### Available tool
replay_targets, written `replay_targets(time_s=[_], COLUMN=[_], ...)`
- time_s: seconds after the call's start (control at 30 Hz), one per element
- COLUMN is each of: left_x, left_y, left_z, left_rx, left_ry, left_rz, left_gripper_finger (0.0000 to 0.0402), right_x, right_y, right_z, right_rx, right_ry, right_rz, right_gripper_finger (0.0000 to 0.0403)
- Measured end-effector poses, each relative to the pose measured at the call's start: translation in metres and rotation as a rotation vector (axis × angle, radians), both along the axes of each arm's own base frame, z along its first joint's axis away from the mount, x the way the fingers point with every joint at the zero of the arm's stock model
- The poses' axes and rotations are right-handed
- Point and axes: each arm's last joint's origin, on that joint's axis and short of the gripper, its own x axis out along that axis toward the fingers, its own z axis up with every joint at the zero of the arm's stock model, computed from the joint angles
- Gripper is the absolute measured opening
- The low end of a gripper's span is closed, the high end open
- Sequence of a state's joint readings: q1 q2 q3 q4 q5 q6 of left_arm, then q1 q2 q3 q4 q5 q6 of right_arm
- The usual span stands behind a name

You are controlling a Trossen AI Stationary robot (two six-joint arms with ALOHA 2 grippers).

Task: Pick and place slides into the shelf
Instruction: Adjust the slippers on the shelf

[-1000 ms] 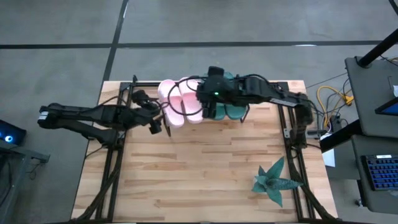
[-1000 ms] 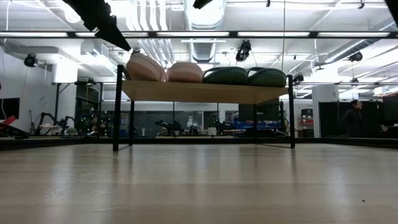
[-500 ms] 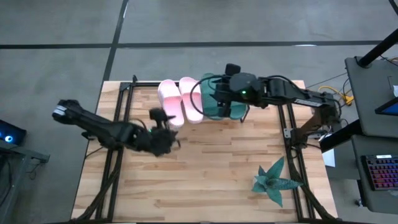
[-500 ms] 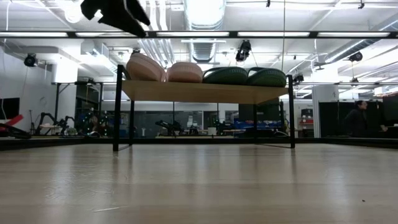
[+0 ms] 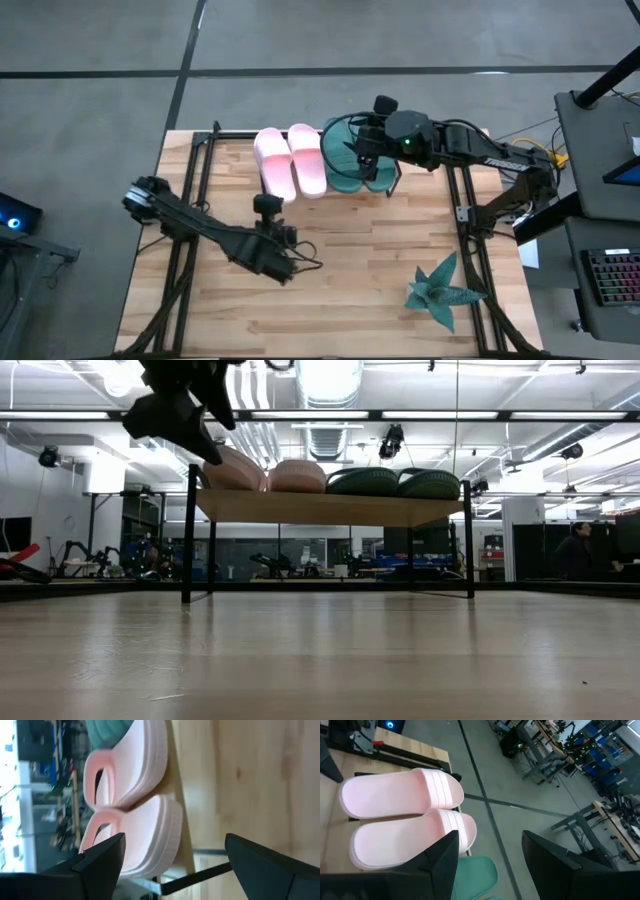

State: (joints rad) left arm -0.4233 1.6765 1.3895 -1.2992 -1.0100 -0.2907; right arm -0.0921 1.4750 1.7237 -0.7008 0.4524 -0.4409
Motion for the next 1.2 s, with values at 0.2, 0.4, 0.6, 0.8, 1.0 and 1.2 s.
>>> replay_targets(time_s=[0.2, 0.4, 0.6, 0.8, 1.0, 1.2], left_x=[0.007, 0.011, 0.013, 0.015, 0.015, 0.015], left_y=[0.002, 0.013, 0.024, 0.029, 0.031, 0.031], left_z=[-0.008, -0.009, -0.007, -0.008, -0.007, -0.008], left_rx=[0.053, 0.042, -0.008, -0.020, 0.006, 0.010], left_ry=[0.060, 0.071, 0.093, 0.100, 0.094, 0.094], left_rz=[0.062, 0.100, 0.134, 0.154, 0.151, 0.153], left_gripper_finger=[0.0323, 0.0294, 0.0260, 0.0241, 0.0213, 0.0147], right_x=[0.001, 0.001, 0.001, 0.001, 0.001, 0.001], right_y=[0.000, 0.000, 0.000, 0.000, 0.000, 0.000], right_z=[-0.002, -0.001, -0.002, -0.002, -0.002, -0.002], right_rx=[-0.004, -0.004, -0.003, -0.003, -0.003, -0.003], right_ry=[0.006, 0.005, 0.007, 0.008, 0.008, 0.008], right_rz=[0.002, 0.002, 0.002, 0.002, 0.002, 0.002], right_gripper_finger=[0.0208, 0.0208, 0.0208, 0.0208, 0.0208, 0.0208])
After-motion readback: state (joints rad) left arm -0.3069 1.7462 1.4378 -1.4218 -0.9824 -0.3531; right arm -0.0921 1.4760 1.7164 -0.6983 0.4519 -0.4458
